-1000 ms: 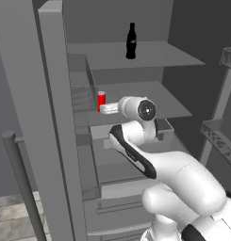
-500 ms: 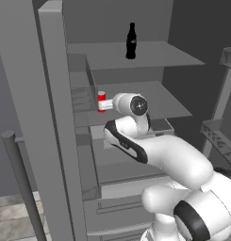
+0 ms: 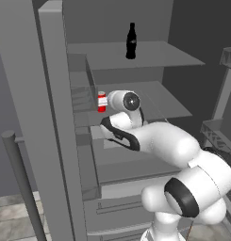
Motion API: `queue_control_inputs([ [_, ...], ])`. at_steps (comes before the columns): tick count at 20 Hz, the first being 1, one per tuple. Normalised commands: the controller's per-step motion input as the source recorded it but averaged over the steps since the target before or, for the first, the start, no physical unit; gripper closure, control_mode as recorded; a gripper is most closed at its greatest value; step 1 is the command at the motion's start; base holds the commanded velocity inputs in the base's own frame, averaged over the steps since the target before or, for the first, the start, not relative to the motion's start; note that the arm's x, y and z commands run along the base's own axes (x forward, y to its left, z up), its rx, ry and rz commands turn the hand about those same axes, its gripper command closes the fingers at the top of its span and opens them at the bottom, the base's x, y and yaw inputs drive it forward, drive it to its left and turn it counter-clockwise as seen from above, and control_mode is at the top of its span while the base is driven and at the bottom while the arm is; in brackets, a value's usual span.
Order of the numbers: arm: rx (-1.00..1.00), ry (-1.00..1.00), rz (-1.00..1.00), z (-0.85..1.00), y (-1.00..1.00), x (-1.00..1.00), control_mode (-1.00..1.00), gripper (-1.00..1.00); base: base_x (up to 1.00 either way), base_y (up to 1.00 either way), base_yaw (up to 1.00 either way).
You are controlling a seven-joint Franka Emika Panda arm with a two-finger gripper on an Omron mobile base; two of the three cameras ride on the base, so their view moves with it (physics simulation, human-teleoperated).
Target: Open the fridge, grab two sodas, and place both sodas inside the bowl with ice on the dining counter.
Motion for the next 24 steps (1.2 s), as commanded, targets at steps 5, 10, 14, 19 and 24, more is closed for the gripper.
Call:
queue_control_inputs([
  [5, 0.0, 0.02, 0.0, -0.08, 0.0, 0.31, -1.0, -1.0, 0.0, 0.0, 0.0],
  [10, 0.0, 0.01, 0.0, -0.09, 0.02, 0.25, -1.0, -1.0, 0.0, 0.0, 0.0],
  [14, 0.0, 0.01, 0.0, -0.11, 0.1, 0.2, -1.0, -1.0, 0.0, 0.0, 0.0],
  [19, -0.02, 0.02, 0.0, -0.11, 0.11, 0.17, -1.0, -1.0, 0.0, 0.0, 0.0],
  [24, -0.01, 0.03, 0.0, -0.1, 0.06, 0.19, -1.0, -1.0, 0.0, 0.0, 0.0],
])
